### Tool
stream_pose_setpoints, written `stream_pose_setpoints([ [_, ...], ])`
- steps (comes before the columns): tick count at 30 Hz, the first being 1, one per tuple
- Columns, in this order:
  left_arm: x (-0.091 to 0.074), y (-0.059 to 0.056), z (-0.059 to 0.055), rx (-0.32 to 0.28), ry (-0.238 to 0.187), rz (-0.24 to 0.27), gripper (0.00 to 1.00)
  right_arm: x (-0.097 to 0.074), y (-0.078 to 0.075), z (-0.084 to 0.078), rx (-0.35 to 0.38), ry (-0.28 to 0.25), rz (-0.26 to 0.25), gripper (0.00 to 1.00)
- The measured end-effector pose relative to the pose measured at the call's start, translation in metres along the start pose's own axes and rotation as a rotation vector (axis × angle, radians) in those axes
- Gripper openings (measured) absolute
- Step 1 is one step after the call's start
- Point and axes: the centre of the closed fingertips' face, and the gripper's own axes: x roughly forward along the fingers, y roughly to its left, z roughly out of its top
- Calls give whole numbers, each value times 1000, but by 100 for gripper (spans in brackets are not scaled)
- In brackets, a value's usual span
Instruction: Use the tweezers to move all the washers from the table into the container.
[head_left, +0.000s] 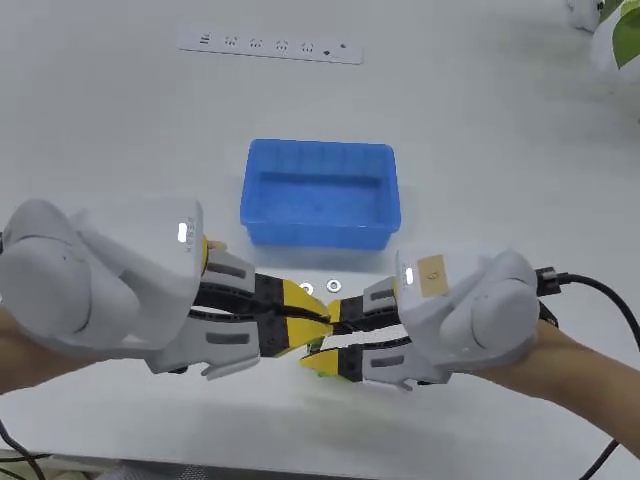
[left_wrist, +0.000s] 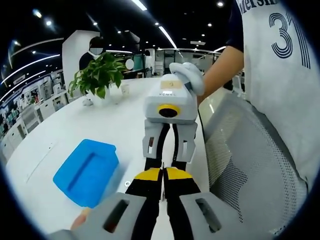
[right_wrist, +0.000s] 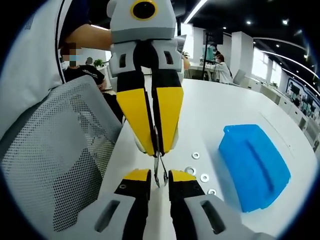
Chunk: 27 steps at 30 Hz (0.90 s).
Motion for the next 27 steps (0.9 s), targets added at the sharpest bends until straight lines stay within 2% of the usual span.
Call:
stream_pose_setpoints([
  [1,0,-1,0,-5,1,-3,5,0,-3,-4,-44,30,-10,11],
  [2,-1,1,-1,1,4,3,5,1,-1,-2,-31,16,-8,11],
  [7,-6,1,-3,1,19,3,5,3,0,-1,-54,33,-9,9],
  [9,-9,1,-4,16,32,5,5,2,-4,0,-75,45,-30,9],
  [12,-15,3,-1,10,24,11,5,1,-5,6,-72,29,-37,9],
  [15,-16,6,-1,19,31,20,5,1,-11,7,-122,49,-72,10],
  [25,-15,12,1,35,35,24,5,-2,-21,8,-127,67,-120,11],
  [27,-14,16,1,29,36,29,5,-2,-24,6,-104,70,-132,11],
])
